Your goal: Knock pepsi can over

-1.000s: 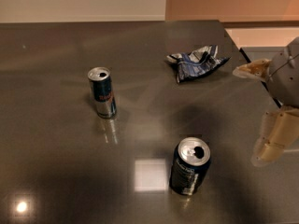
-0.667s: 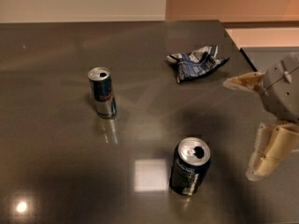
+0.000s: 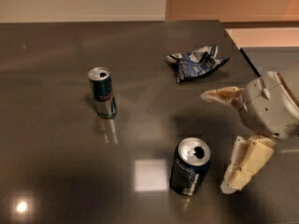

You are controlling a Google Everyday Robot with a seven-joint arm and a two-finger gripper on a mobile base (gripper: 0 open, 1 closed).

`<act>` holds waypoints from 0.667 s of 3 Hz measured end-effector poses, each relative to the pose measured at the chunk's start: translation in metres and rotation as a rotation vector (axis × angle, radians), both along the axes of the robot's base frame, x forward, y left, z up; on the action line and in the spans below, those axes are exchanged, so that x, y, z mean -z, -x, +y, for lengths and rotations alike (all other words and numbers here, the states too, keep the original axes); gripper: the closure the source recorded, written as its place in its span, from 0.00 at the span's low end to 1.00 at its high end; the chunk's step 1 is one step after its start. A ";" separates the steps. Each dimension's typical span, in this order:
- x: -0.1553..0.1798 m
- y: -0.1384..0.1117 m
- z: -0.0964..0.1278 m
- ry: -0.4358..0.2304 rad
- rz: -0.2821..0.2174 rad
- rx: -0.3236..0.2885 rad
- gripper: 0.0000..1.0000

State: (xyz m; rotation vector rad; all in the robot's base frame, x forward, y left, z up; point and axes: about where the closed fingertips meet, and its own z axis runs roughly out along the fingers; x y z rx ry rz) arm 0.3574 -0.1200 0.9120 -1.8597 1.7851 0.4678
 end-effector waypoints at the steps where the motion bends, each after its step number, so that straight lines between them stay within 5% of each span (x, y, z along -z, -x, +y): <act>1: 0.009 0.004 0.018 -0.079 0.035 -0.014 0.00; 2: 0.017 0.010 0.028 -0.128 0.070 -0.040 0.00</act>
Offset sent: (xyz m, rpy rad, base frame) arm -0.0153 0.0375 -0.0289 0.1911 0.1214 0.0704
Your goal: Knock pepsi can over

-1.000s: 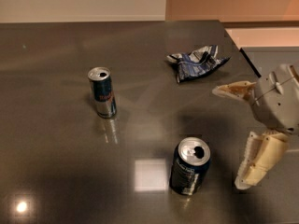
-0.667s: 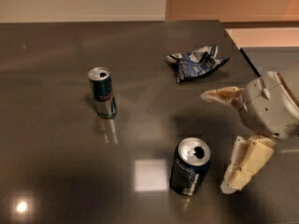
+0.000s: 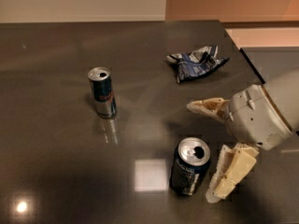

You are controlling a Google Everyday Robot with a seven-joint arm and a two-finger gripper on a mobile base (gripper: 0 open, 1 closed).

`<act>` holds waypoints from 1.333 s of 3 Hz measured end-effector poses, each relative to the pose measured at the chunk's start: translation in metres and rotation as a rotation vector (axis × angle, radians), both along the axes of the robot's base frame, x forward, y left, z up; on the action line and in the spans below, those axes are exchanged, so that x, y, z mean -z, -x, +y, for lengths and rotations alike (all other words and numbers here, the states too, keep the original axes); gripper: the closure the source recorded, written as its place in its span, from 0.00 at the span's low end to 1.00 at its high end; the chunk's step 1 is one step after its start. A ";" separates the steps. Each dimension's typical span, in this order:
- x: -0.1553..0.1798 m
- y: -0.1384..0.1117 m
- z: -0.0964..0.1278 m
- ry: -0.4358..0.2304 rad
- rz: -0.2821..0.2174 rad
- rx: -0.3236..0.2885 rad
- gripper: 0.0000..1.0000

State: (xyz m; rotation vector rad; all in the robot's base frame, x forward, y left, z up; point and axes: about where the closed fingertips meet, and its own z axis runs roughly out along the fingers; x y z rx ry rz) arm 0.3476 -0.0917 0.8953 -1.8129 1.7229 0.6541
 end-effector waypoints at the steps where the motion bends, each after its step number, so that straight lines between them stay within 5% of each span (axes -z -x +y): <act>1: 0.005 0.004 0.004 -0.030 0.022 -0.024 0.17; 3: 0.005 0.013 0.011 -0.086 0.048 -0.062 0.64; 4: -0.011 0.004 0.012 -0.056 0.021 -0.044 0.87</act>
Offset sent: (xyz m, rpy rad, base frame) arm -0.0131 0.0098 -0.0122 0.1096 0.0683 0.0727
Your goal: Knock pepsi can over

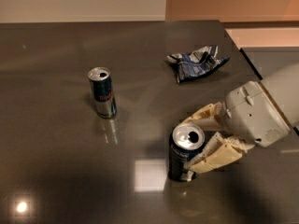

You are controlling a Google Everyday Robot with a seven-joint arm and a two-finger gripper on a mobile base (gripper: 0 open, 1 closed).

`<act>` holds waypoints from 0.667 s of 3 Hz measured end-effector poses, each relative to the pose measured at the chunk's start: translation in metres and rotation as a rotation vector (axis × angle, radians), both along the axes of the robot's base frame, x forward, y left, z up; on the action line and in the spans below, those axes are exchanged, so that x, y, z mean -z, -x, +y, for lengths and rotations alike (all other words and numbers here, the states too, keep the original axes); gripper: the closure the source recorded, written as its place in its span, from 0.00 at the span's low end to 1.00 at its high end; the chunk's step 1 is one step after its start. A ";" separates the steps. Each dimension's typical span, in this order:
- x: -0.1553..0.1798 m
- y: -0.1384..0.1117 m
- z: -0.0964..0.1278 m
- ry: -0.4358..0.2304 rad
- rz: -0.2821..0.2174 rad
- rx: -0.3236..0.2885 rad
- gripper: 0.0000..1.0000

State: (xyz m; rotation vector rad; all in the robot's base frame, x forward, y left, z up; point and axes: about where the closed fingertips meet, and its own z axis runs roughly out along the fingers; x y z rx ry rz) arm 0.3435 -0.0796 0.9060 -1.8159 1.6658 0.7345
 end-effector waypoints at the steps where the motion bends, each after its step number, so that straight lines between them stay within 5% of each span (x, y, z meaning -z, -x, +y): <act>1: -0.021 -0.020 -0.007 0.075 -0.042 0.047 1.00; 2: -0.040 -0.044 -0.020 0.196 -0.086 0.092 1.00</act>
Offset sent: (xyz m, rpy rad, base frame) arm 0.0784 -0.0463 0.0589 -0.3802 -0.1349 -0.1484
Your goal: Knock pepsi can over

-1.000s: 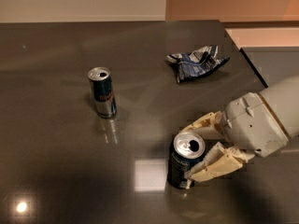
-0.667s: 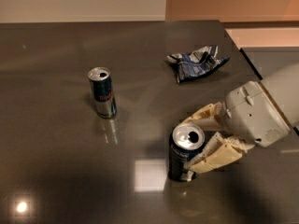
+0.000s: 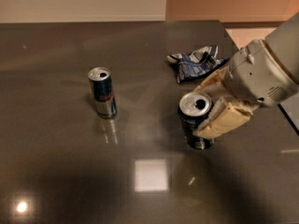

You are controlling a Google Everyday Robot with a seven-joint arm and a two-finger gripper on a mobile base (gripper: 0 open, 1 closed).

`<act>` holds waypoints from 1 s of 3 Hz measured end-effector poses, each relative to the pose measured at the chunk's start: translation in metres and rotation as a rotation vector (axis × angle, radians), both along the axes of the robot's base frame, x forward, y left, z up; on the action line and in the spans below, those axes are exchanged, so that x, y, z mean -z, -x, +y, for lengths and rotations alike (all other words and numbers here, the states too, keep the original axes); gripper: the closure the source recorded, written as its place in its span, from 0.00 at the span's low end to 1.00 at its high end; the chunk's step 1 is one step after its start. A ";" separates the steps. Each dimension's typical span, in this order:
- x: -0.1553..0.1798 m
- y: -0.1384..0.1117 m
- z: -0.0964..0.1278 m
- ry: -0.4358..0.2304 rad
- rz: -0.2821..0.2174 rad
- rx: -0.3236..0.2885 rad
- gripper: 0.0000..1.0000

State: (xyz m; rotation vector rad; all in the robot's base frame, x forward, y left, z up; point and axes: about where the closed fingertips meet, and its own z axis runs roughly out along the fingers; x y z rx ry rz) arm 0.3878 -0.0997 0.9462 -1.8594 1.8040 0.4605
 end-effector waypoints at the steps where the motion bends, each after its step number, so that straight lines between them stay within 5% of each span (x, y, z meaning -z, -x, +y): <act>1: -0.005 -0.022 -0.022 0.128 -0.030 0.047 1.00; 3: 0.009 -0.047 -0.052 0.346 -0.040 0.087 1.00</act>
Offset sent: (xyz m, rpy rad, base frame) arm 0.0571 -0.0683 -0.0056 -0.4039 -0.0400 -0.1128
